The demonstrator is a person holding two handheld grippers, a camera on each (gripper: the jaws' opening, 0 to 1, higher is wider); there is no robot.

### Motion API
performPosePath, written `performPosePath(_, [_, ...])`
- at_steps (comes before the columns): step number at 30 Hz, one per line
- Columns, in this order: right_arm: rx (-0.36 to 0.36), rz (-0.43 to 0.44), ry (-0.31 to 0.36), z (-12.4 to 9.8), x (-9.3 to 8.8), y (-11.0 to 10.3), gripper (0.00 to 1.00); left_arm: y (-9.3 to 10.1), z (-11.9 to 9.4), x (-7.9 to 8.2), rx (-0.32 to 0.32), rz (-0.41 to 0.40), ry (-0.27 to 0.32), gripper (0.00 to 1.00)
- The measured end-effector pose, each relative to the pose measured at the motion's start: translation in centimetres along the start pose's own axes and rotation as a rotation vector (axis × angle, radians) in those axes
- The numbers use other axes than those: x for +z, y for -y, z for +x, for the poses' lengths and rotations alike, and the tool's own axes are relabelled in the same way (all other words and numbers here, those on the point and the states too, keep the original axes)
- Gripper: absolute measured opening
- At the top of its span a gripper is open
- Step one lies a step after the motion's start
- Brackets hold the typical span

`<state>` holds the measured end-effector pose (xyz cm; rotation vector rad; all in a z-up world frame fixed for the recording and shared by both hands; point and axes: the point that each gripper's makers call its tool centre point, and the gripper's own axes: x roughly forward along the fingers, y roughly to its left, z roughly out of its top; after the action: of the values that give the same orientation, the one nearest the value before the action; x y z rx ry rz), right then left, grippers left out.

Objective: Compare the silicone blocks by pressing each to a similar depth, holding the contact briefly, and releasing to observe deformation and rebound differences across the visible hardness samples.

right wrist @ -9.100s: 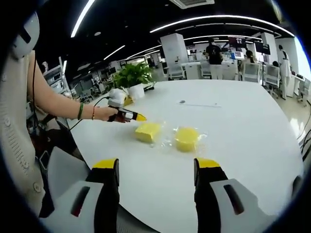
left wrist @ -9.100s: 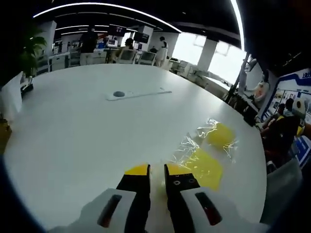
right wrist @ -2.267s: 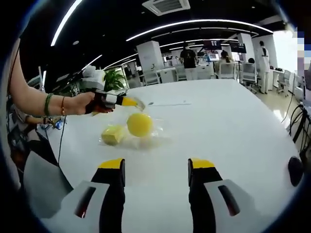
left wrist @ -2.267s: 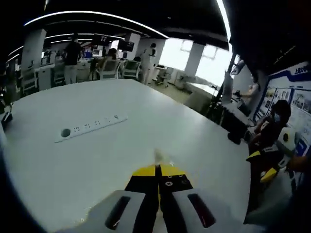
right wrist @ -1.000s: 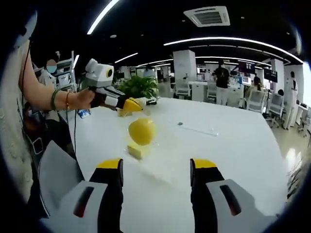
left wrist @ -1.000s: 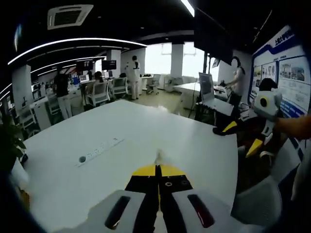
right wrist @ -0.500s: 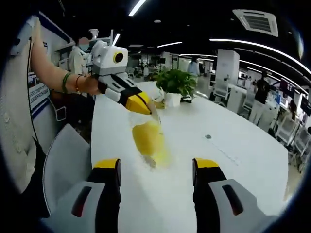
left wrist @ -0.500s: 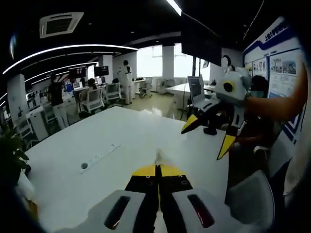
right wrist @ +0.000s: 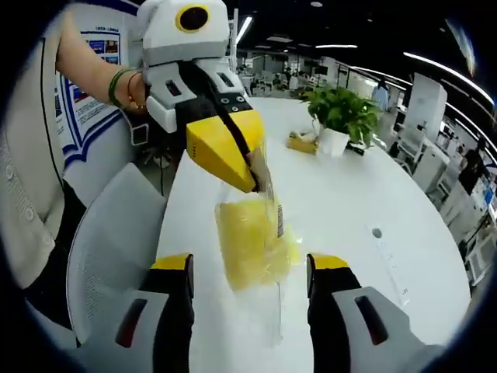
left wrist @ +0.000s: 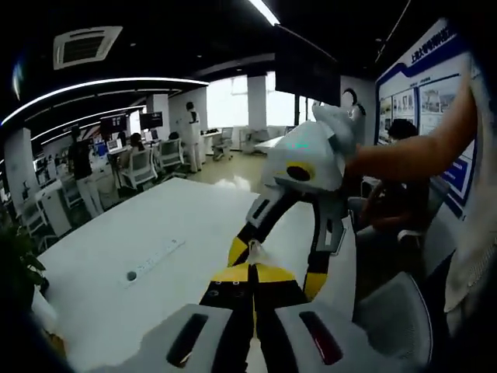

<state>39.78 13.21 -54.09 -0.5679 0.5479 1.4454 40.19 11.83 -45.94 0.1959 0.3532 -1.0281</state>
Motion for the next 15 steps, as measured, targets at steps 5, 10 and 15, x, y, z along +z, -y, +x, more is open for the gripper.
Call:
performPosePath(5, [0.048,-0.015,-0.008,1.1,0.5,-0.5,0.48,0.4,0.0,0.1,-0.02,0.0,0.001,0.0])
performPosePath(10, [0.079,-0.02,-0.031,1.9,0.3,-1.0,0.42,0.7,0.1,0.5,-0.038,0.006,0.012,0.0])
performPosePath(15, [0.083,-0.02,-0.025,1.9,0.4,-1.0,0.32,0.9,0.1,0.7,-0.054,0.012,0.012,0.0])
